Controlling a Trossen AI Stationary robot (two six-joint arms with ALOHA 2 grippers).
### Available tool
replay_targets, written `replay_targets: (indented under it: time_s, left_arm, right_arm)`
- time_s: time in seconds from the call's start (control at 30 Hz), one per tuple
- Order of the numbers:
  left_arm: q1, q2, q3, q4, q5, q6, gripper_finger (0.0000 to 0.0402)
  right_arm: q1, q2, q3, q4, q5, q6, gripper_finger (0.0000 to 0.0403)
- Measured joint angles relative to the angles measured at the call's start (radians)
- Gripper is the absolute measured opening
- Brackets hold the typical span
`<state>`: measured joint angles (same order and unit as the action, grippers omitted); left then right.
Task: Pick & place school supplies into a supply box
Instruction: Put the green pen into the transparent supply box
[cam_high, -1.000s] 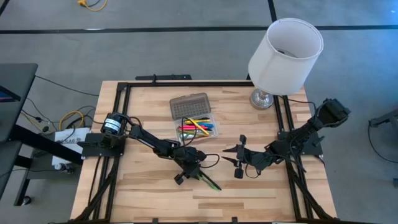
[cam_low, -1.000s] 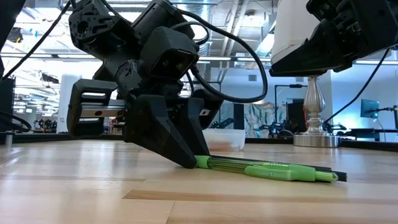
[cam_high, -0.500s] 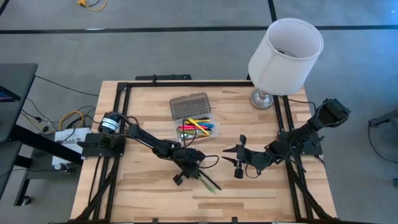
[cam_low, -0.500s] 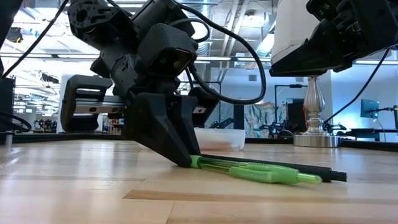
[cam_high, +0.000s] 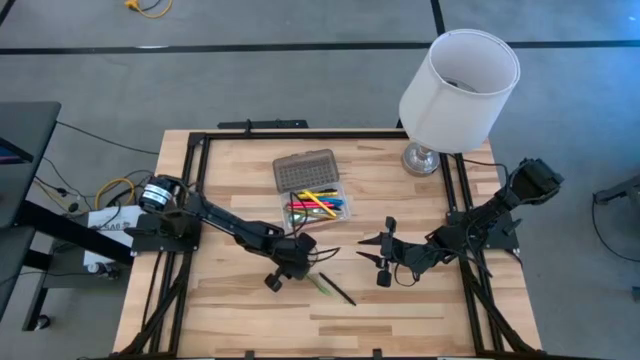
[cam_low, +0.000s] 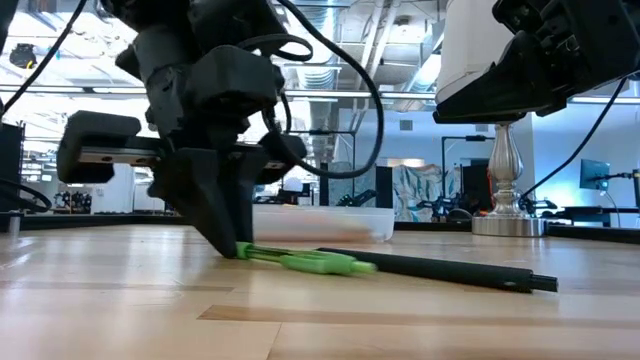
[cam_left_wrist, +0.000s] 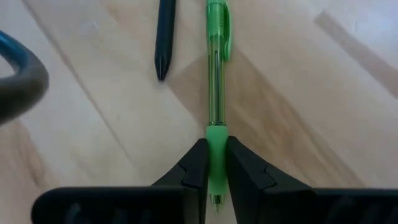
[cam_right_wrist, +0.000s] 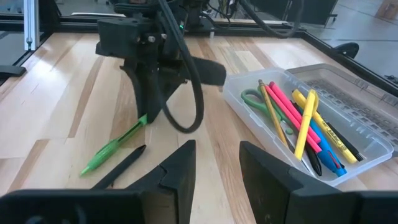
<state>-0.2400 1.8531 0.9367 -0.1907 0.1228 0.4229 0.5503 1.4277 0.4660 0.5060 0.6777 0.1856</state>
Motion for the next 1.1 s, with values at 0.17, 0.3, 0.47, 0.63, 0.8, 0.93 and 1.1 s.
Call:
replay_targets:
  time_s: [0.17,0.3,0.47,0.63,0.8,0.93,1.1]
  left_arm:
    - [-0.015,-0.009,0.003,-0.063,-0.062,-0.039,0.0033]
    - [-0.016,-0.011,0.003,-0.089,-0.078,-0.069,0.0032]
    - [-0.016,-0.013,0.003,-0.108,-0.084,-0.098,0.0032]
    - [-0.019,-0.027,0.003,-0.144,-0.117,-0.122,0.0030]
    - [-0.044,-0.076,-0.007,-0.237,-0.214,-0.128,0.0029]
    - [-0.083,-0.137,-0.019,-0.316,-0.313,-0.129,0.0028]
    - [-0.143,-0.220,-0.016,-0.378,-0.520,-0.195,0.0028]
  right_arm:
    - [0.000,0.000,0.000,0.000,0.000,0.000,0.0118]
    - [0.000,0.000,0.000,0.000,0.000,0.012,0.0118]
    - [0.000,0.000,0.000,-0.007,0.000,0.019,0.0118]
    - [0.000,0.000,0.000,-0.007,0.000,0.019,0.0118]
    - [0.000,0.000,0.000,-0.007,0.000,0.019,0.0118]
    - [0.000,0.000,0.000,-0.007,0.000,0.019,0.0118]
    - [-0.001,0.000,0.000,-0.007,0.001,0.019,0.0118]
